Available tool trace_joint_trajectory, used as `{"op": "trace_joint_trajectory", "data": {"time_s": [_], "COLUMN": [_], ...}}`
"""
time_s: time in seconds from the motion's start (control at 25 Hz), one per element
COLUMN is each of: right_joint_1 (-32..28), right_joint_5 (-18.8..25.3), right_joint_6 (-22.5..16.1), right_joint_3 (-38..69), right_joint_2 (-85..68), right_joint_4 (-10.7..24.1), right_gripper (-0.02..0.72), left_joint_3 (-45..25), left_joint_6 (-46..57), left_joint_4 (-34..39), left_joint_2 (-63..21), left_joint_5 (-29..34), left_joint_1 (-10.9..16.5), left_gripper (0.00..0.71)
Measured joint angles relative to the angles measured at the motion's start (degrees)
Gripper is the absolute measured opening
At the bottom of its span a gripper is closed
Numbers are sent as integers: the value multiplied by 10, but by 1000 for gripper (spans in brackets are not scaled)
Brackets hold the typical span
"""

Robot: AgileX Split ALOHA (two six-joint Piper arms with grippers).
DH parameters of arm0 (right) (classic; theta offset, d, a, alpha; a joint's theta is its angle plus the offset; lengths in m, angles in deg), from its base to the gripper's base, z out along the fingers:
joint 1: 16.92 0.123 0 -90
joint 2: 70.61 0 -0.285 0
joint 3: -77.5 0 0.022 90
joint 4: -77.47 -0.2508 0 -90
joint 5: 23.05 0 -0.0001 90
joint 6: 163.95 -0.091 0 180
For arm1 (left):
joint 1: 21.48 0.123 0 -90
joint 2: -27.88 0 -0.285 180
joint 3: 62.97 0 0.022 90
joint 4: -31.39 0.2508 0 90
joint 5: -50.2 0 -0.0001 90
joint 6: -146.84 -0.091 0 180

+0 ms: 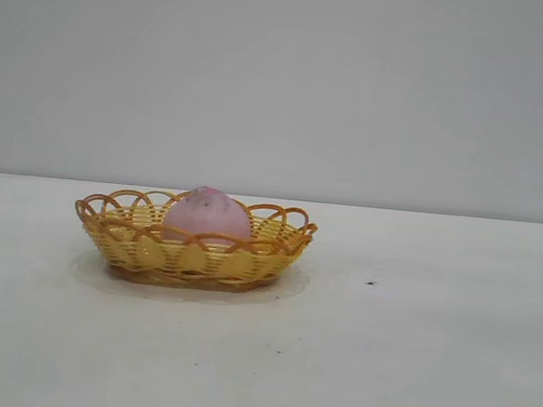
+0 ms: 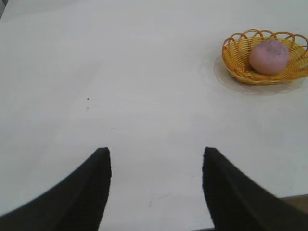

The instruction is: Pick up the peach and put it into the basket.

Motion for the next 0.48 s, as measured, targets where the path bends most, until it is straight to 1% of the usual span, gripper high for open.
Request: {"op": "trace_joint_trajectory", "data": {"time_s": [0.2,0.36,0.48], "right_joint_1": [0,0,0], "right_joint_5": [-33,-56,-60], "right_joint_6": [1,13,13], "right_joint_3": [69,83,86], "right_joint_2": [-110,-166,-196], "right_joint_4": [1,-4,-4], "right_gripper": [442,442,442], "left_joint_3": [0,0,0], "left_joint_6": [0,0,0], "left_joint_4": [0,0,0], "left_joint_2": [0,0,0], "left_joint_5": [0,0,0], "left_joint_1": [0,0,0], "left_gripper": [372,372,372]}}
